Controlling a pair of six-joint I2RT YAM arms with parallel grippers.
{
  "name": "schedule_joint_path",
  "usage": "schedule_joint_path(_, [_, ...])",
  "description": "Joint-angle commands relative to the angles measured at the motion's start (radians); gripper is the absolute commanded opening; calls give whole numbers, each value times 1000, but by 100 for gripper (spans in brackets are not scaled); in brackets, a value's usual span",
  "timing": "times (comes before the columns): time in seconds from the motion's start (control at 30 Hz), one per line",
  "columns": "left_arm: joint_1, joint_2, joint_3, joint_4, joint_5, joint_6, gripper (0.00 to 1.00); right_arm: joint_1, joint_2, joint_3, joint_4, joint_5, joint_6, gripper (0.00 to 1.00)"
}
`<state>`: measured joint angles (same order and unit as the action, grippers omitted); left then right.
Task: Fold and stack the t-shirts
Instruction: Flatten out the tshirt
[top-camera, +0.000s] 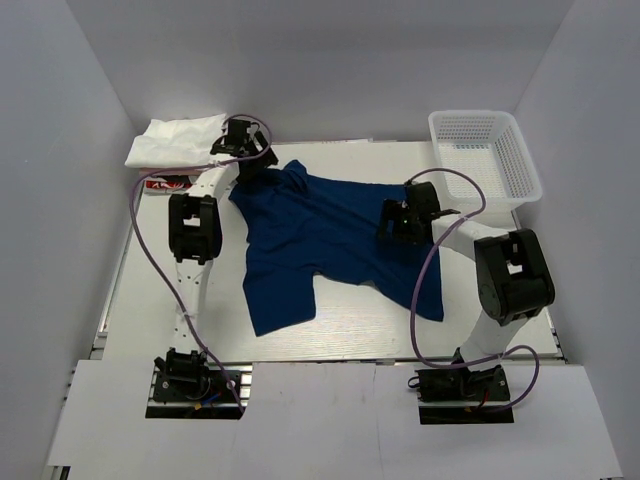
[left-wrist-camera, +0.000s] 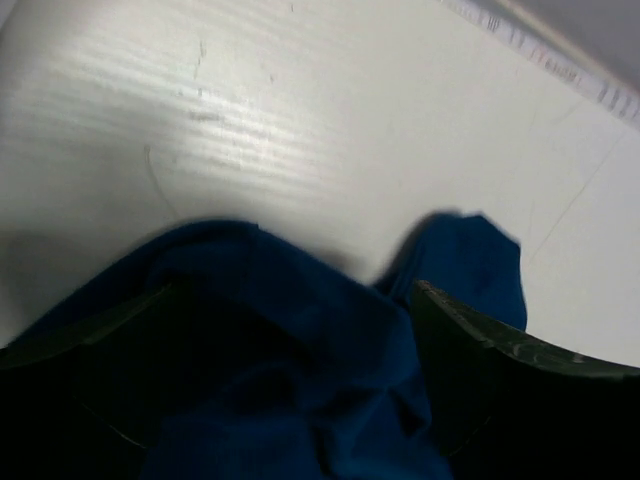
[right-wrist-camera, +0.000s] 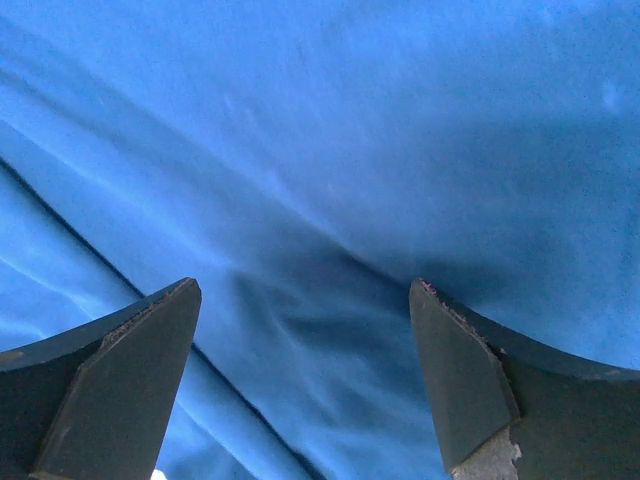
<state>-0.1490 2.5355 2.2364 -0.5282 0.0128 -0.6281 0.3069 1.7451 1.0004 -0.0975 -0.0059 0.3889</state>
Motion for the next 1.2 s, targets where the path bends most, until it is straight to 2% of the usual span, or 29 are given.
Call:
schedule_joint_path(0.0, [-37, -203, -46, -47, -8, 114, 100, 8, -105, 21, -53, 21, -68, 90])
schedule_joint_path(0.2, [-56, -557, -345, -84, -45, 123, 100, 23, -309, -44, -71, 61, -19, 90])
schedule_joint_path(0.3, [-69, -688, -579, -141, -68, 62, 100, 21, -399, -138, -111, 95, 48, 90])
schedule_joint_path(0.33, [-69, -780, -722, -141, -68, 20, 100, 20, -442, -178, -122, 118, 85, 90])
schedule_joint_path(0.4, [-93, -880, -884, -141, -31, -19, 100, 20, -505, -236, -163, 124, 128, 90])
schedule_joint_path(0.43, [-93, -929, -1044, -132, -2, -59, 100, 15, -550, -294, -182, 136, 183, 90])
schedule_joint_path(0.47, [-110, -1027, -1122, -131, 21, -85, 100, 14, -599, -311, -211, 145, 198, 90])
schedule_joint_path(0.6, [-153, -1237, -1502, -128, 122, -179, 100, 14, -728, -407, -326, 173, 264, 90])
schedule_joint_path(0.7, [-179, -1333, -1664, -159, 206, -196, 100, 8, -803, -453, -445, 222, 309, 90])
schedule_joint_path(0.8, [-205, -1405, -1716, -159, 271, -168, 100, 3, -848, -482, -484, 259, 350, 90])
schedule_joint_path(0.9, [-233, -1405, -1748, -193, 282, -145, 100, -2, -849, -528, -492, 250, 369, 90])
schedule_joint_path(0.97, [-259, -1367, -1773, -158, 286, -156, 100, -8, -834, -548, -484, 227, 383, 90])
schedule_joint_path(1.03, [-293, -1324, -1782, -135, 297, -156, 95, -12, -828, -549, -487, 222, 392, 90])
schedule_joint_path(1.1, [-313, -1284, -1782, -135, 232, -174, 76, -21, -832, -551, -492, 224, 401, 90])
schedule_joint_path(1.13, [-325, -1249, -1782, -151, 205, -174, 62, -22, -832, -545, -504, 222, 400, 90])
schedule_joint_path(1.17, [-325, -1233, -1763, -151, 179, -183, 34, -28, -837, -543, -516, 221, 403, 90])
